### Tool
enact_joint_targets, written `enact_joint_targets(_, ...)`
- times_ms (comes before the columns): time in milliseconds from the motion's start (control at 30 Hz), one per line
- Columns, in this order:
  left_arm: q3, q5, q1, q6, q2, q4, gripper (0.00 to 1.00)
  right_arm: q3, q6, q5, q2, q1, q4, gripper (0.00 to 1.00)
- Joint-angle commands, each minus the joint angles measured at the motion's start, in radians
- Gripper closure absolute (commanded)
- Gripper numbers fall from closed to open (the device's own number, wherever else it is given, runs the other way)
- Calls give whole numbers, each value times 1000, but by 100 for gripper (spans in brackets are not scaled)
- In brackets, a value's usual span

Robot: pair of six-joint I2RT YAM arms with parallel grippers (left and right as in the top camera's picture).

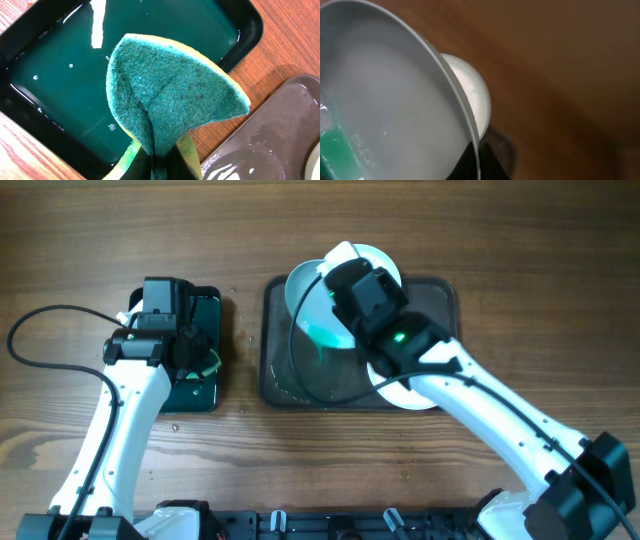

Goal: Clean dirty plates on tray and stack at the side
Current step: 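Lift the cleaned plate with the right gripper and set it right of the tray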

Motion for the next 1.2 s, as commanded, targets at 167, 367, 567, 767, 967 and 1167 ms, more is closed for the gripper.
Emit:
enact_joint_targets(167,-36,-14,5,-10,0,18,96,16,-600,464,-10,170,213,96)
enact_joint_targets(367,-36,-14,5,-10,0,27,96,15,-439,397,-10,203,177,96)
enact_joint_targets(567,-36,-14,5,-9,0,32,96,-18,-246,-114,18,80,42,96)
enact_joint_targets(767,-36,-14,5,-6,0,33,96,-15,63,-639,3,-274,122,96)
enact_joint_targets(967,-36,-14,5,-6,0,32,96,-15,359,-1085,92,-800,140,96)
enact_joint_targets(1167,-36,-14,5,-7,0,33,96,-15,610,-1075,283,-1106,137,96)
